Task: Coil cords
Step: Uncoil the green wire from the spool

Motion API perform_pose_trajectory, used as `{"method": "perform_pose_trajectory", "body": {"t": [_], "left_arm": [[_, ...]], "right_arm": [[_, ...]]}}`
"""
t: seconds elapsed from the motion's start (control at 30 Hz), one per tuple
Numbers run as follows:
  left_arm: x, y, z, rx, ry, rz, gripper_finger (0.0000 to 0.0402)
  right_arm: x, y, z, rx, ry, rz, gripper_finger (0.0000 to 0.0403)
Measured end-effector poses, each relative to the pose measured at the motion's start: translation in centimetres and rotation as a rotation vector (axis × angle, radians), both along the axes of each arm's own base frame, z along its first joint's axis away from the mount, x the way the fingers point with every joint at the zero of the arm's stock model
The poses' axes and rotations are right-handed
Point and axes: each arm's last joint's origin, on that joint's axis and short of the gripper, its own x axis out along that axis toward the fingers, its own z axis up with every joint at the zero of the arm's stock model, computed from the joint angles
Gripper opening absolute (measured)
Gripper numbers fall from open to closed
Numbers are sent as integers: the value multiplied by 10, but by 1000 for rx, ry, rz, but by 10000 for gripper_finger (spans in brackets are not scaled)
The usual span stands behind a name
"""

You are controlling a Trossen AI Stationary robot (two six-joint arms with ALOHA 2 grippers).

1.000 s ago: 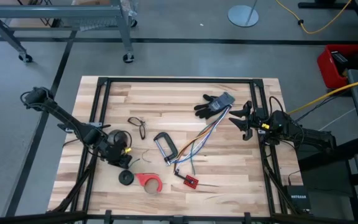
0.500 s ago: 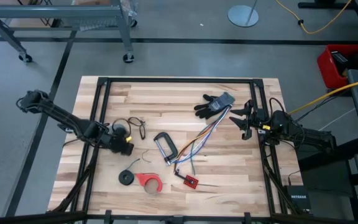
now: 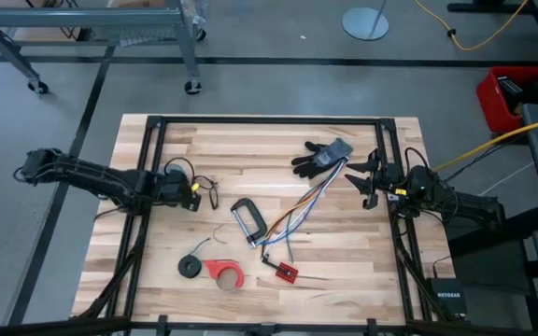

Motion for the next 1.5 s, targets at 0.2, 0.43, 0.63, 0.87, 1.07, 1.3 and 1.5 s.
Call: {"method": "perform_pose_trajectory", "body": {"t": [0.2,0.43,0.63,0.87,1.07,1.3,1.5], "left_arm": [[9,-4,14,-197,-200,-142,143],[17,-20,41,-336,-511,-314,143],[20,-51,50,-527,-594,-427,143],[9,-87,42,-721,-445,-447,143],[-7,-104,28,-778,-226,-386,143],[-16,-113,14,-716,-94,-299,143],[-12,-117,0,-639,-39,-251,143]], "right_arm": [[0,0,1,-4,-8,-1,156],[0,0,1,-6,-15,-1,156],[0,0,1,-5,-14,-1,156],[0,0,1,-6,-15,-1,156],[0,0,1,-5,-14,-1,156],[0,1,1,-11,-10,25,156],[0,1,1,-11,-12,25,156]]}}
